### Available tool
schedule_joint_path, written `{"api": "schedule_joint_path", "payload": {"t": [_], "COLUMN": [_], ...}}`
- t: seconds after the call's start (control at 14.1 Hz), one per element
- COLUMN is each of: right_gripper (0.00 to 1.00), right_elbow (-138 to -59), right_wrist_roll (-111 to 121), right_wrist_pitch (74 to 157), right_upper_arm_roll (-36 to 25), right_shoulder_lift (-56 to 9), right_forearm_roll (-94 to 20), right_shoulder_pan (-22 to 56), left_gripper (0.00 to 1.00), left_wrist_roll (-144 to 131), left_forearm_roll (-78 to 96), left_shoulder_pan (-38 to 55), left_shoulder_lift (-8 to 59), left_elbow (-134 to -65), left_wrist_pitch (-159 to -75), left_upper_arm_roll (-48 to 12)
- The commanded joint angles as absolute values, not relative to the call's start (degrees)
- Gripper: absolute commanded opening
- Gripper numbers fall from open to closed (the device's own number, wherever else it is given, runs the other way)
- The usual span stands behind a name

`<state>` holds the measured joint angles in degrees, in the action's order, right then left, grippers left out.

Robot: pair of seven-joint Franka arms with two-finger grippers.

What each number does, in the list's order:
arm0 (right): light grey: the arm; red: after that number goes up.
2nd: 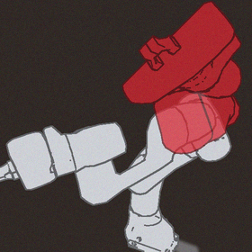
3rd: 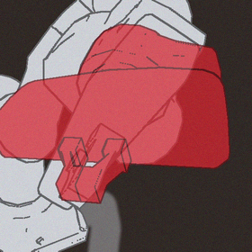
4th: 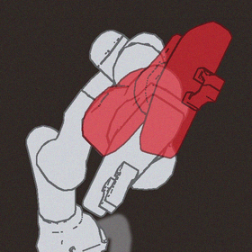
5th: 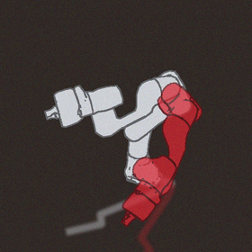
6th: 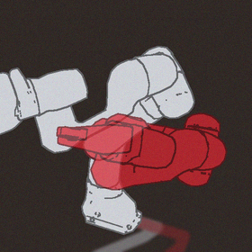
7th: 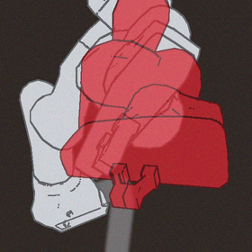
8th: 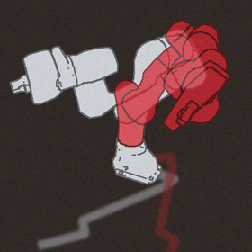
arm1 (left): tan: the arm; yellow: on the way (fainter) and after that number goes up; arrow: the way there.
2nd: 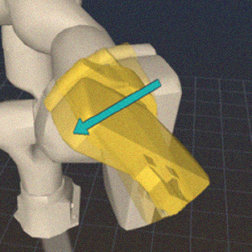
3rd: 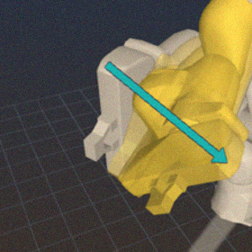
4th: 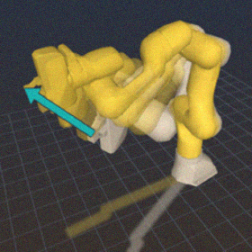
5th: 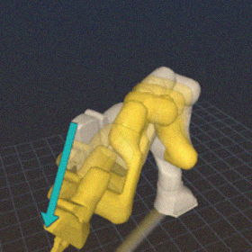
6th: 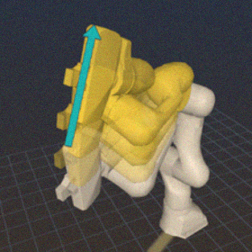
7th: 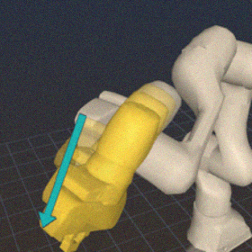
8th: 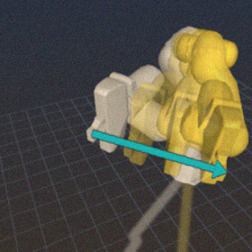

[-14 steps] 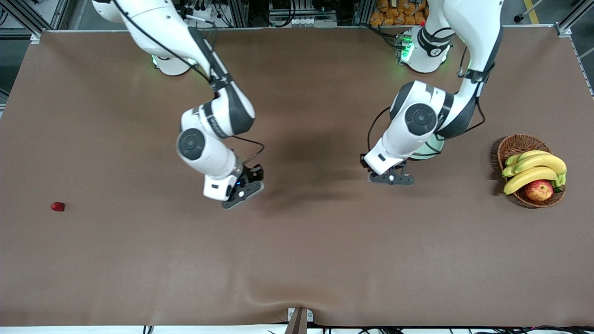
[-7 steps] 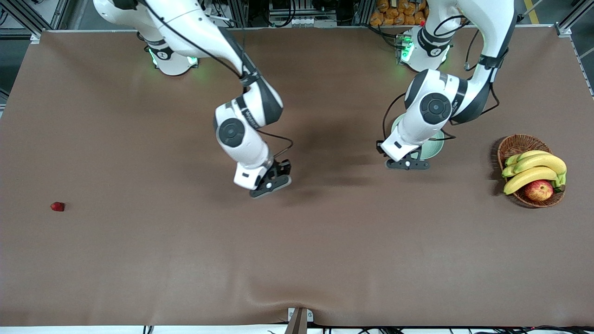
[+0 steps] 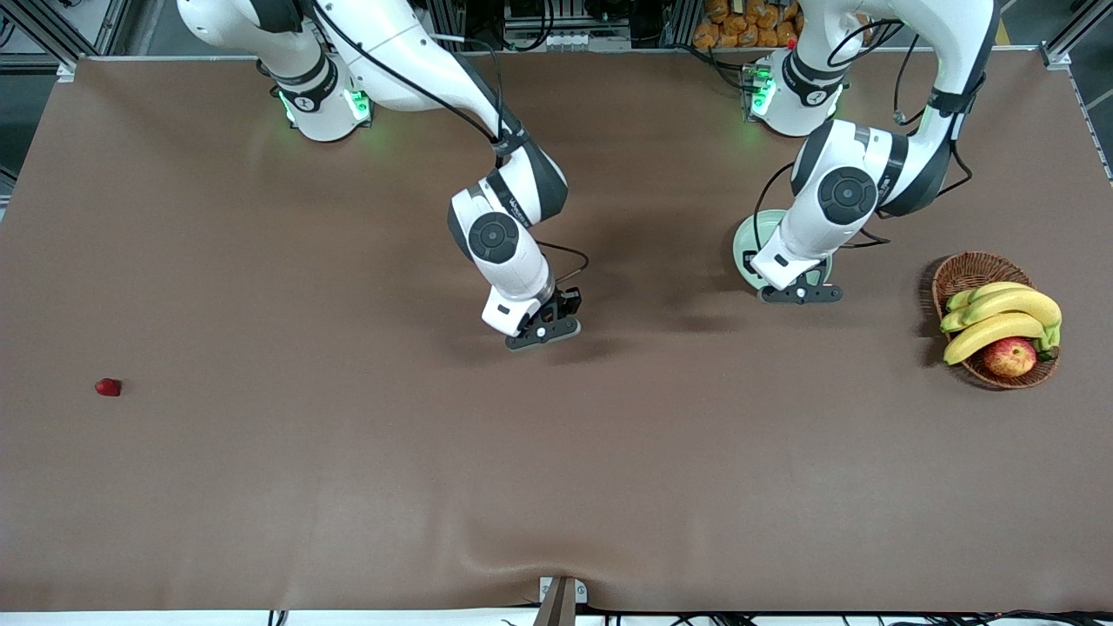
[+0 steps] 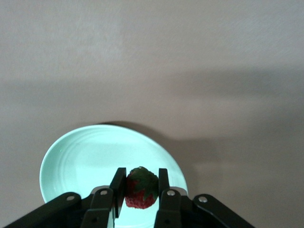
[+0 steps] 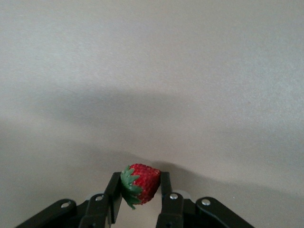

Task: Collect all strawberries into plate
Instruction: 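Carry the strawberry to the plate while the right gripper sets another midway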

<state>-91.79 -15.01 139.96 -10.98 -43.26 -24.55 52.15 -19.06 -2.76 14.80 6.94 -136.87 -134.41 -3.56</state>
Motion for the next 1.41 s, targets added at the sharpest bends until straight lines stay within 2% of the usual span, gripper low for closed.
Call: {"api": "schedule_joint_path", "payload": {"t": [0.0,0.35,0.5,0.71,0.78,0.85,0.92,0.99,1.2,1.34], "right_gripper": [1.00,1.00,1.00,1.00,1.00,1.00,1.00,1.00,1.00,1.00], "right_elbow": [-89.56,-90.26,-90.96,-92.46,-93.24,-93.77,-94.48,-94.74,-94.66,-94.66], "right_wrist_roll": [-16.87,-16.70,-16.35,-13.47,-11.53,-9.77,-7.41,-4.42,-0.80,3.49], "right_wrist_pitch": [139.74,140.54,137.66,131.41,130.53,129.91,129.64,129.46,125.09,124.37], "right_upper_arm_roll": [-11.60,-13.00,-16.50,-24.06,-25.91,-27.58,-28.55,-28.65,-28.74,-29.44], "right_shoulder_lift": [-44.73,-42.73,-40.00,-35.35,-34.46,-33.93,-33.84,-33.84,-33.84,-33.92], "right_forearm_roll": [-24.96,-24.26,-24.26,-24.26,-24.26,-24.26,-24.26,-24.34,-24.35,-24.35], "right_shoulder_pan": [52.65,53.18,53.17,52.30,51.34,49.85,47.66,44.16,33.87,27.89], "left_gripper": [0.08,0.14,0.18,0.30,0.42,0.63,0.91,1.00,1.00,1.00], "left_wrist_roll": [-18.54,-18.46,-18.46,-18.46,-18.46,-18.46,-18.46,-18.54,-18.63,-18.63], "left_forearm_roll": [-3.78,-6.15,-6.59,-6.59,-6.59,-6.59,-6.59,-6.59,-6.59,-6.59], "left_shoulder_pan": [13.54,11.00,10.81,10.81,10.81,10.81,10.72,10.64,10.02,10.02], "left_shoulder_lift": [5.54,7.20,9.04,11.07,11.34,11.34,11.34,11.16,10.37,10.55], "left_elbow": [-139.65,-141.33,-141.59,-141.68,-141.68,-141.68,-141.59,-141.50,-140.46,-136.60], "left_wrist_pitch": [-134.91,-135.17,-137.19,-138.51,-138.43,-138.43,-138.43,-138.25,-137.29,-134.14], "left_upper_arm_roll": [-3.96,-4.13,-4.13,-4.04,-4.13,-4.04,-4.04,-4.04,-4.22,-4.22]}}
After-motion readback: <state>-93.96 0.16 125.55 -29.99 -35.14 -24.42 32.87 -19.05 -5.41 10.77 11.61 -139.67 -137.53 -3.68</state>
